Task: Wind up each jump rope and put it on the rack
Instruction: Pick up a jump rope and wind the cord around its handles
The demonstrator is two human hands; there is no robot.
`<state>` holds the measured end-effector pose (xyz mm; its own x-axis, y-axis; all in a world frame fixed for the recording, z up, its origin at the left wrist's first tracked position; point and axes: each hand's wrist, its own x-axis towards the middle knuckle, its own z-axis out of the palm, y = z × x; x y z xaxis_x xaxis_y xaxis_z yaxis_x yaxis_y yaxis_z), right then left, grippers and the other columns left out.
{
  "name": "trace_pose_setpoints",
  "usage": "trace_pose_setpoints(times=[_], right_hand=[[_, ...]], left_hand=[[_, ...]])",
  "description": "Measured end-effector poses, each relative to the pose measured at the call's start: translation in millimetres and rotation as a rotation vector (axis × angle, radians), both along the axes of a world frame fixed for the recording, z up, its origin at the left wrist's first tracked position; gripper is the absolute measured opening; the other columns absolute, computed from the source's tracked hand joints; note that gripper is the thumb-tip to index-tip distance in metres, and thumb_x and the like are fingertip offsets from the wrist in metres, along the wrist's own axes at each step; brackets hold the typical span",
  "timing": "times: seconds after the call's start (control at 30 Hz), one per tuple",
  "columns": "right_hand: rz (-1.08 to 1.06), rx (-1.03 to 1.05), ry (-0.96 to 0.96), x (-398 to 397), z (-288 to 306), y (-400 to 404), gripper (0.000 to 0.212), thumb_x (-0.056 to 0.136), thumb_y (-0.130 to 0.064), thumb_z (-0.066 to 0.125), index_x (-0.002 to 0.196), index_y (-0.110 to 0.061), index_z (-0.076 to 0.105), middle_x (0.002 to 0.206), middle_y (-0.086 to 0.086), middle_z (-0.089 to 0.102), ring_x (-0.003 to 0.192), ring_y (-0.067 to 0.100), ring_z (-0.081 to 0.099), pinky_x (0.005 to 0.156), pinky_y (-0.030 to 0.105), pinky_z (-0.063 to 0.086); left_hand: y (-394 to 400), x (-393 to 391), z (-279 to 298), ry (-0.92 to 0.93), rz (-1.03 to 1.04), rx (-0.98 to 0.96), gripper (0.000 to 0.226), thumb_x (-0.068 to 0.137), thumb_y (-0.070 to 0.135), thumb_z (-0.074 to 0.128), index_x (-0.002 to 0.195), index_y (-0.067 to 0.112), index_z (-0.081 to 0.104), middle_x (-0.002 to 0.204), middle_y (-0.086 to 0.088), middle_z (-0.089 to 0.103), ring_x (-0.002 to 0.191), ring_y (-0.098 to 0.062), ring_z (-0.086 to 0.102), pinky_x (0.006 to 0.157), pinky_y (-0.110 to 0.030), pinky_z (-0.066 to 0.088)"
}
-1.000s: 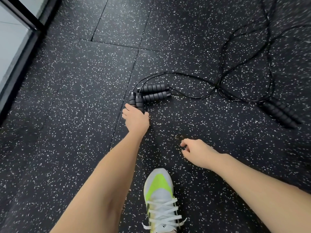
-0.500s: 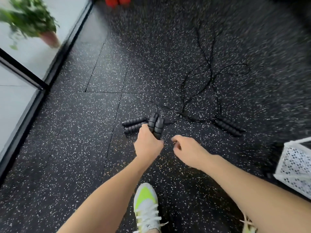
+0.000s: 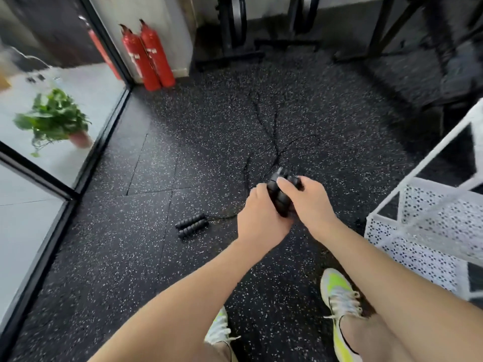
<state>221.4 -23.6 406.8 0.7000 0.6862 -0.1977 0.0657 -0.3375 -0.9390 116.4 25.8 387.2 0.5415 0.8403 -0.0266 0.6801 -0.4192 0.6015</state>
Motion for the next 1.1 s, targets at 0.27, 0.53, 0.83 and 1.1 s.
trace_pose_setpoints(times=[0.27,0.53,0.83,1.1], right_hand=[[-0.017,0.143,0.199,3,21,-44,0.034,0.086,-0.039,0.069,0.067,-0.013,0.060,0.067,-0.003,0.061,0.071,0.014,0.058,0.072,0.051,0.056],[-0.005,0.147,0.116,-11,7,-38,0.029,0.093,-0.034,0.068,0.076,-0.011,0.063,0.069,0.001,0.063,0.067,0.007,0.055,0.070,0.036,0.047],[-0.139,0.102,-0.269,23,19,-8,0.041,0.105,-0.047,0.044,0.089,-0.018,0.067,0.079,-0.001,0.070,0.078,0.018,0.067,0.075,0.031,0.052],[0.158,0.163,-0.435,42,11,0,0.038,0.109,-0.038,0.037,0.116,-0.021,0.070,0.103,-0.011,0.069,0.098,-0.006,0.057,0.088,0.011,0.039]], left_hand=[[-55,-8,39,0.024,0.026,0.008,0.053,0.076,0.044,0.074,0.111,0.027,0.037,0.108,0.009,0.047,0.102,-0.022,0.058,0.076,-0.041,0.051],[-45,-17,18,0.047,0.032,-0.005,0.052,0.079,0.044,0.073,0.115,0.028,0.038,0.108,0.009,0.051,0.099,-0.021,0.058,0.077,-0.041,0.051],[27,-18,31,-0.086,-0.033,-0.276,0.034,0.075,0.020,0.071,0.090,0.034,0.043,0.073,0.014,0.058,0.064,-0.016,0.051,0.058,-0.032,0.040],[33,-14,29,-0.150,-0.148,-0.325,0.030,0.073,0.012,0.067,0.088,0.027,0.047,0.065,0.011,0.054,0.056,-0.011,0.042,0.056,-0.031,0.039]])
